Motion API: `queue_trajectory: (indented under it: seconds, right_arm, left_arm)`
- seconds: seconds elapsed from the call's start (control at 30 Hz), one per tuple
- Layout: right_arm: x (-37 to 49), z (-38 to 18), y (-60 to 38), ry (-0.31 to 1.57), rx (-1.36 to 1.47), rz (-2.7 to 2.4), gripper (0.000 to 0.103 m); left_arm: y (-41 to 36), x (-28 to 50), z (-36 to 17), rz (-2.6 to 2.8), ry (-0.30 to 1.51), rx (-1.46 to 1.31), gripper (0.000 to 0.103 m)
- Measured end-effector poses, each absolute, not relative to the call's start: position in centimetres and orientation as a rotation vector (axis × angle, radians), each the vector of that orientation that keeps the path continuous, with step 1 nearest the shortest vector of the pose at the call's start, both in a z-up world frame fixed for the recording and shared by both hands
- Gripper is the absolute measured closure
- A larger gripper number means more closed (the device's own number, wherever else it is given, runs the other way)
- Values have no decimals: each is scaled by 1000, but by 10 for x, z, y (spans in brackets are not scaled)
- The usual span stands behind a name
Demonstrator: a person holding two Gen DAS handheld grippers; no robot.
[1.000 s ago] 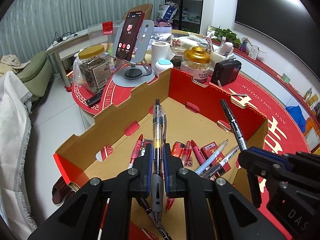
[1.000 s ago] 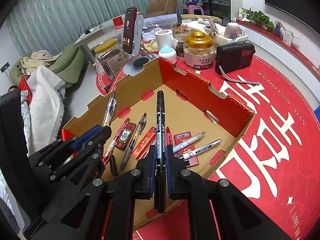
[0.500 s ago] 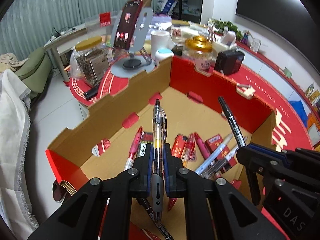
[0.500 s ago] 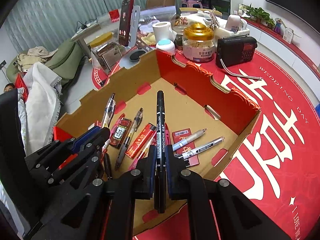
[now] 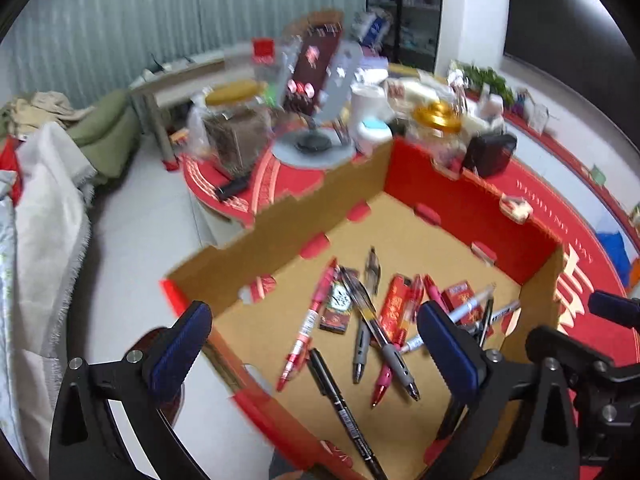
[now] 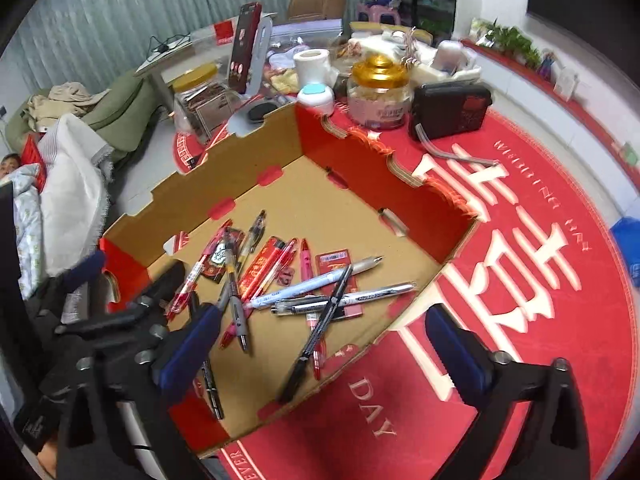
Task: Organize rigid objects
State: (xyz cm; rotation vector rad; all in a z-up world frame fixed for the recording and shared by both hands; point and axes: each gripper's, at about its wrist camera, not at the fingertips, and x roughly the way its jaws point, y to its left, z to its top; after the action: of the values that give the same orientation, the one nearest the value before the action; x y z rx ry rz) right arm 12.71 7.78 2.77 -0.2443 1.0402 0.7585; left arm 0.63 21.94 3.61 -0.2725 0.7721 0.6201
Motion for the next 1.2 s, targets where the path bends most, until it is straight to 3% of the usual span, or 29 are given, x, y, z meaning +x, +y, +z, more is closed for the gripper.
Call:
queue_trajectory:
  seconds: [0.43,1.2]
  right_arm:
    - [122,39,72,1174,-142,816,0]
    - [112,42,83,1146,-217,809,0]
  left_arm:
    - [209,-11,44,628,877,-296,0]
    - [209,-10,38,600,925,-311,0]
